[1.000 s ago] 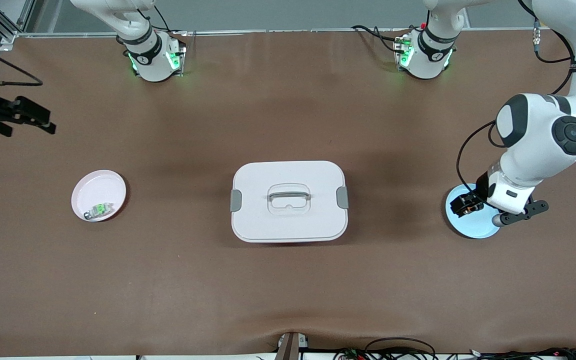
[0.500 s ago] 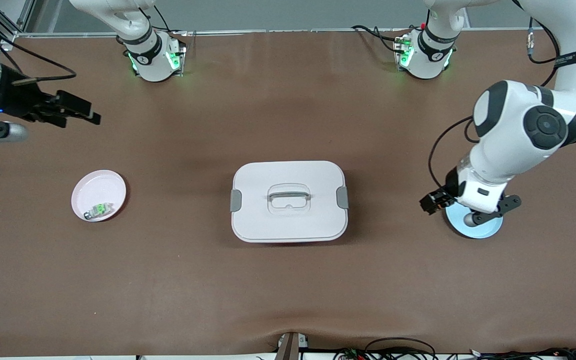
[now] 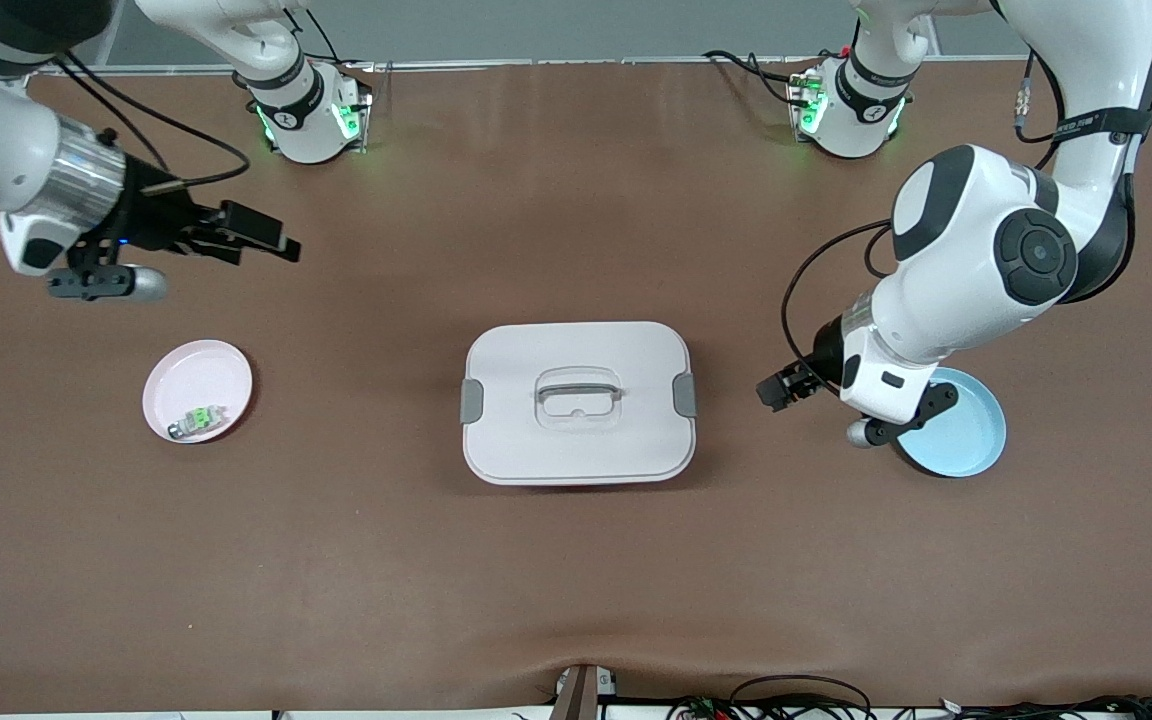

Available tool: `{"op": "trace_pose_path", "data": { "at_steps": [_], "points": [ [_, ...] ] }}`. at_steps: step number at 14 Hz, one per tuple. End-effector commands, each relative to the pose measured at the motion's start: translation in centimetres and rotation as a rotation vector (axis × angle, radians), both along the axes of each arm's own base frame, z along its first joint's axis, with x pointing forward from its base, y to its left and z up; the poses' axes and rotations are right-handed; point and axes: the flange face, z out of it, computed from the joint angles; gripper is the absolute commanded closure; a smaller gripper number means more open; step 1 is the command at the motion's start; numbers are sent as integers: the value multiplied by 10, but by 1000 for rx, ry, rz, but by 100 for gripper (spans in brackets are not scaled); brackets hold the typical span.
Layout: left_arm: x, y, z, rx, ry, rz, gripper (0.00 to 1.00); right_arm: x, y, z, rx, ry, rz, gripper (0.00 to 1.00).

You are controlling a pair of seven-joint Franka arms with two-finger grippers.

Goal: Transfer orange switch to right arm and place
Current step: 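Carry the switch over the box while the right gripper reaches toward it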

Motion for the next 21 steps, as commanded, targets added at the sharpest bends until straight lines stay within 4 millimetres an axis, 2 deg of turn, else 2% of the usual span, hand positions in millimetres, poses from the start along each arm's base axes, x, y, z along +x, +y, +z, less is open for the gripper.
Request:
{"op": "trace_pose_path", "data": {
  "at_steps": [1,4,5,8,9,12,15,16,18,21],
  "points": [
    [-9,-38,10,-29,79,59,100,-20,13,-7,60,-18,-58,0],
    [-22,-82,15,-70,160,160,100,-38,60,-13,93,-29,-163,0],
    [-26,-94,17,-79,176,181,100,-43,80,-15,97,-36,-178,0],
    [-41,-123,22,-140,252,226,100,-54,122,-28,114,-66,-242,0],
    [-42,-125,21,-155,283,259,100,-56,130,-30,120,-75,-254,0],
    [-59,-156,11,-162,377,329,100,-61,154,-36,157,-114,-319,0],
    [-79,-186,11,-145,427,376,100,-65,173,-44,222,-110,-368,0],
    [-84,-192,13,-151,447,391,100,-68,178,-53,230,-116,-381,0],
    [-89,-199,15,-169,488,420,100,-80,194,-69,233,-149,-377,0],
    [-94,-207,18,-191,525,442,100,-87,211,-81,229,-157,-359,0]
  ]
}}
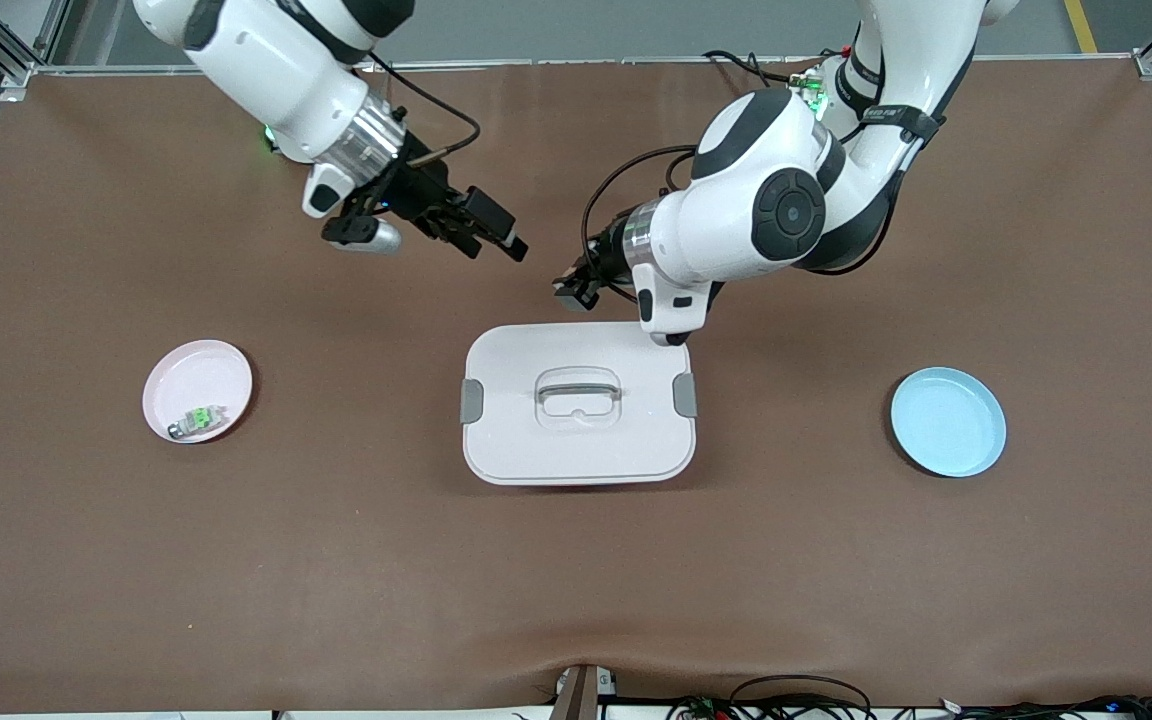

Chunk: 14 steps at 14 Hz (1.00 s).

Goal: Transfer orange switch to right arm and place
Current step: 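Carry the switch over the box while the right gripper reaches toward it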

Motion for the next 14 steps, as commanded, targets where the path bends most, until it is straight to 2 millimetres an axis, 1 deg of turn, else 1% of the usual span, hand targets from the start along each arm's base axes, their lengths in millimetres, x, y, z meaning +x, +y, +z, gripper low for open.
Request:
{"op": "trace_pose_path", "data": {
  "at_steps": [1,2,3,5,7,8,11,14],
  "points": [
    [-3,-11,7,-26,35,22,100,-5,9,-8,15,4,-10,0],
    [-7,-16,8,-34,40,21,100,-8,15,-10,18,-4,-8,0],
    [-6,-16,8,-35,42,28,100,-11,24,-13,22,1,-16,0],
    [-10,-20,8,-34,46,28,100,-13,34,-16,36,-8,-42,0],
    [-9,-22,9,-38,39,38,100,-12,37,-21,32,-10,-45,0],
    [-12,-27,6,-36,41,40,100,-13,39,-23,31,-11,-43,0],
    [-11,-29,2,-37,42,45,100,-14,42,-22,36,-24,-44,0],
    [-15,-33,2,-36,41,37,100,-15,45,-23,36,-25,-40,0]
  ]
}}
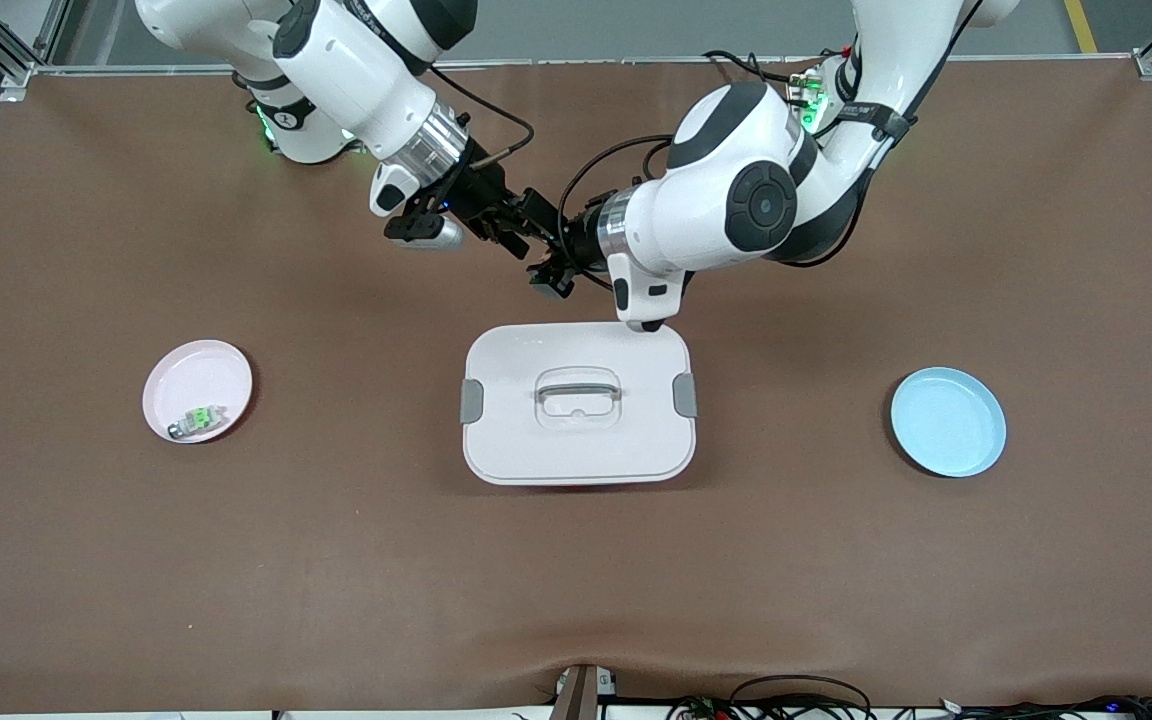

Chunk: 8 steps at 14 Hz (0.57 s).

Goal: Transfer orange switch to right arm and place
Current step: 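Close the right gripper on the orange switch beside the left gripper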

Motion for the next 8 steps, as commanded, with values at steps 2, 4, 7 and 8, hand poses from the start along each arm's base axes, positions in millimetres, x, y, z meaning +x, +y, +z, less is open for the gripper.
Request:
{"op": "trace_pose_path", "data": {
  "at_steps": [2,4,7,8],
  "points": [
    [-2,-9,4,-13,12,11,100,0,4,1,19,6,-16,0],
    [-4,-12,4,-10,16,12,100,-1,8,-3,15,6,-11,0],
    [-4,-12,5,-12,14,13,100,-2,11,-8,10,8,-8,0],
    [-2,-11,6,-15,7,22,100,-2,12,-8,10,8,-6,0]
  ]
}}
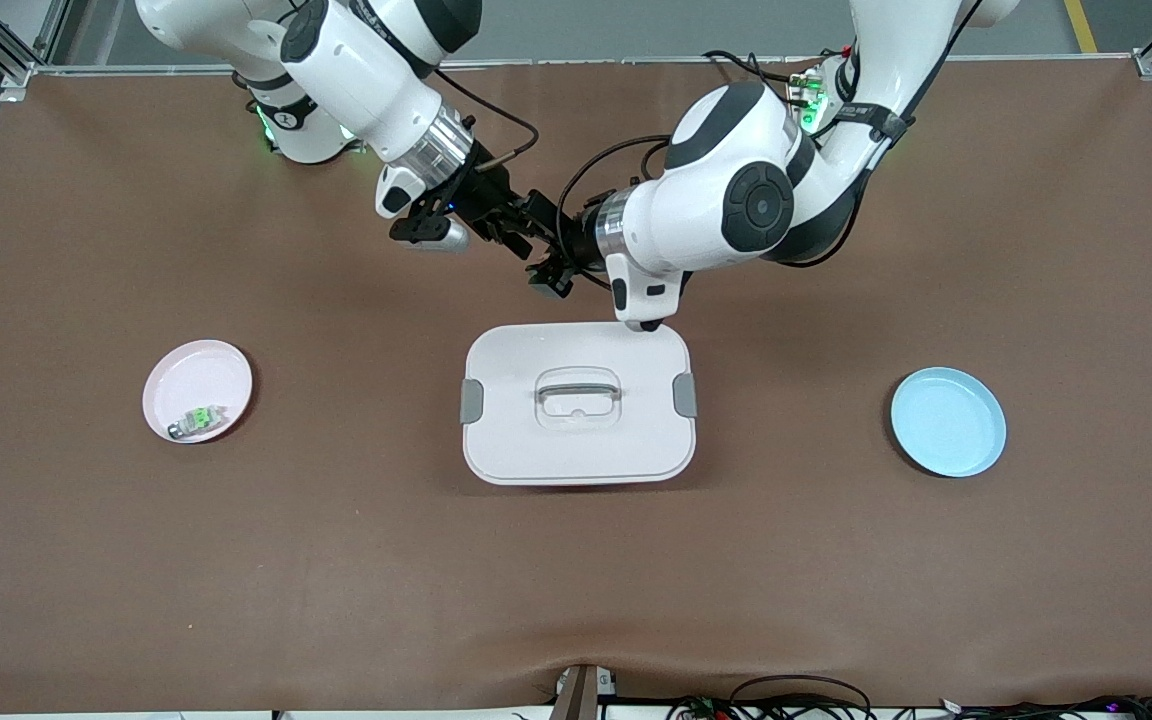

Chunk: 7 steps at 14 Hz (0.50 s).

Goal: Transfer orange switch to right arm and place
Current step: 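Close the right gripper on the orange switch beside the left gripper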

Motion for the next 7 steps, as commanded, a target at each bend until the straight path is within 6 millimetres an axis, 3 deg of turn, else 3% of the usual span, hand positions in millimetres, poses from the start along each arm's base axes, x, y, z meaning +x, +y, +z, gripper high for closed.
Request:
{"op": "trace_pose_path", "data": {
  "at_steps": [1,7],
  "points": [
    [0,-10,9,-23,-2,22,100,-1,8,-3,14,6,-9,0],
    [2,-11,8,-25,0,25,100,-2,16,-10,9,11,-1,0]
  ]
}}
